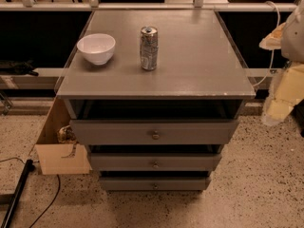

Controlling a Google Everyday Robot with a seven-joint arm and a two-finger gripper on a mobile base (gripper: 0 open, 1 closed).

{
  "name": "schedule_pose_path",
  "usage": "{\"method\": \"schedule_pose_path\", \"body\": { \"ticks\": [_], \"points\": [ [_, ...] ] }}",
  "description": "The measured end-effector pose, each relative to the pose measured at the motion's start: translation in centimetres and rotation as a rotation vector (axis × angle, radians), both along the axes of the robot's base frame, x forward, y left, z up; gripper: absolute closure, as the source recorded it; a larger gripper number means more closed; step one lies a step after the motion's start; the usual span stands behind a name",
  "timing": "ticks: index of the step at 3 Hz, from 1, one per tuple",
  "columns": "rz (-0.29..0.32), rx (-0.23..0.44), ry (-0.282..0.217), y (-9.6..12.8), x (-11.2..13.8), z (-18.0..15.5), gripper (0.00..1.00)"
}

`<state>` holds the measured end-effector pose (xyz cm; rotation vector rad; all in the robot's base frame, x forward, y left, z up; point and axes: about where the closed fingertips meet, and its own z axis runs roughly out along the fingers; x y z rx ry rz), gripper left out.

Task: Open bottom drawer

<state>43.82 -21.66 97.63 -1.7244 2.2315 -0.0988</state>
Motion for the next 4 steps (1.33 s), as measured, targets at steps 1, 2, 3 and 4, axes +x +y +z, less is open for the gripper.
{"method": "schedule_pose_path", "body": {
  "ticks": [1,2,3,4],
  "points": [
    [0.000,0.000,0.000,0.0,0.0,0.0,0.00],
    [-0.008,0.045,0.005,0.4,0.0,-0.7,0.00],
    [-0.053,0.145,0.052,0.6,-0.9,-3.5,0.00],
    [-0.150,0.295,0.115,0.7,-6.0,-8.3,0.00]
  ]
}}
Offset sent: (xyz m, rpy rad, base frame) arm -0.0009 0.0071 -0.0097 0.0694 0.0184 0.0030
